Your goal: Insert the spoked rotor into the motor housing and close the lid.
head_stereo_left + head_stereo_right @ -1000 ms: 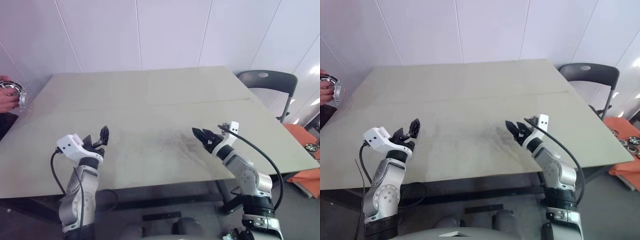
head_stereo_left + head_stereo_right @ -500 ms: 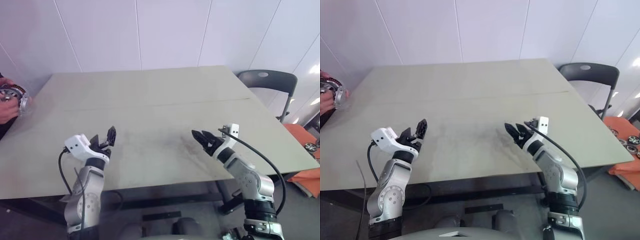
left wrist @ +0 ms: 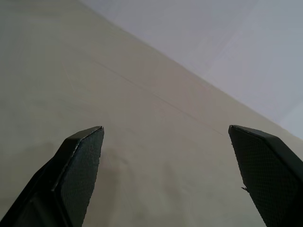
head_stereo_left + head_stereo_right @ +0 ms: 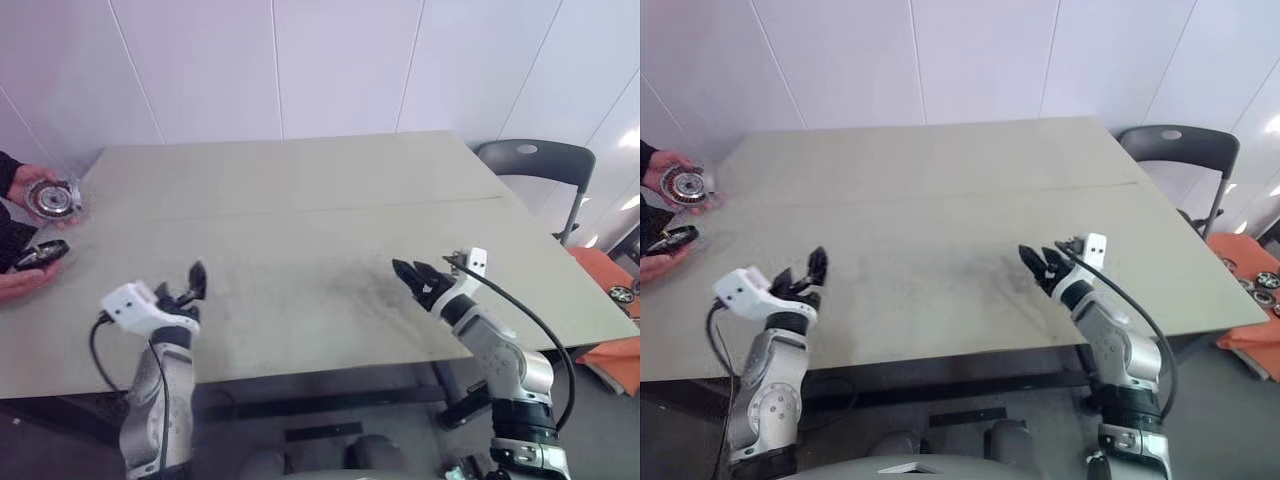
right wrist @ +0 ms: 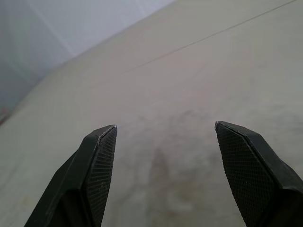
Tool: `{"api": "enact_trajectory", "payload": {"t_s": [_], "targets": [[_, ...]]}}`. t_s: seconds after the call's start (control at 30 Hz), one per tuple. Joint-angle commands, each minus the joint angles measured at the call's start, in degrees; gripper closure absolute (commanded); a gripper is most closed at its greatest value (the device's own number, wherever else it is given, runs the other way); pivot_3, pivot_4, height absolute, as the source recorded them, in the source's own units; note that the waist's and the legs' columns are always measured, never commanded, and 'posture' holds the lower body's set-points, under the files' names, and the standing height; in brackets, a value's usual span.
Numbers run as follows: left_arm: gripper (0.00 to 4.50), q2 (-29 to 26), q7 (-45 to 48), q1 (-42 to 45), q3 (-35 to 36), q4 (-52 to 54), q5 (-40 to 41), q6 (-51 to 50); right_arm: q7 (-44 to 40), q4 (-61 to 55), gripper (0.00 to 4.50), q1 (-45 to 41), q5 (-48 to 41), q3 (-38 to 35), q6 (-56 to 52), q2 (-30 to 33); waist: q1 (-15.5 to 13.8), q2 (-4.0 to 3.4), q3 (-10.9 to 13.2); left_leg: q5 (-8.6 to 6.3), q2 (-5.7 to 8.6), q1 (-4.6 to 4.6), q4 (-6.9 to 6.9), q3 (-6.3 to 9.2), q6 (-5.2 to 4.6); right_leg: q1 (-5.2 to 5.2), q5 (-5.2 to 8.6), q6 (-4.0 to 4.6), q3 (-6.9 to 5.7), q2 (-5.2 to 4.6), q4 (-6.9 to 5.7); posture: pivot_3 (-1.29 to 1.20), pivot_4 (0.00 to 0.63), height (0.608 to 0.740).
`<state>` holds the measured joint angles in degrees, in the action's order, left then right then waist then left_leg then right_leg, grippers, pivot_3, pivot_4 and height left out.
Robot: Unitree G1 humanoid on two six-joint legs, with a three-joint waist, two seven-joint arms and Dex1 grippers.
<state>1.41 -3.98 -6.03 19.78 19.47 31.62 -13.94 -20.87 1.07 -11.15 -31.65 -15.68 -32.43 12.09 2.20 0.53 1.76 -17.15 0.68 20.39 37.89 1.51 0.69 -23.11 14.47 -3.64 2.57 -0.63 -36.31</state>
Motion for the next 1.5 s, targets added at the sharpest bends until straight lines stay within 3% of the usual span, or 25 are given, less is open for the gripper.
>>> {"api": "enact_trajectory", "payload": {"t_s": [0.03, 1.5], "targets": [[0.02, 0.3, -0.4, 0.5, 0.2, 1.6, -1.4, 2.7, 4.0, 1.5, 1.04, -1.9, 3.4, -1.2, 4.3, 0.1, -0.2, -0.01, 0.0, 0.00, 0.00, 0.00, 0.00, -0.01, 0.00, 0.01, 0.00, -0.01, 0.00, 0.00, 0.01, 0.00, 0.000, 0.740], [0.02, -0.7, 1.9, 1.4, -1.7, 0.9, -1.3, 1.8, 4.2, 3.8, 1.04, -2.6, 5.5, 1.4, 7.3, -1.1, -0.2, -0.12, 0.1, -0.02, 0.00, 0.00, -0.01, -0.02, -0.03, 0.04, -0.03, 0.02, 0.00, 0.01, 0.06, 0.00, 0.000, 0.740]]}}
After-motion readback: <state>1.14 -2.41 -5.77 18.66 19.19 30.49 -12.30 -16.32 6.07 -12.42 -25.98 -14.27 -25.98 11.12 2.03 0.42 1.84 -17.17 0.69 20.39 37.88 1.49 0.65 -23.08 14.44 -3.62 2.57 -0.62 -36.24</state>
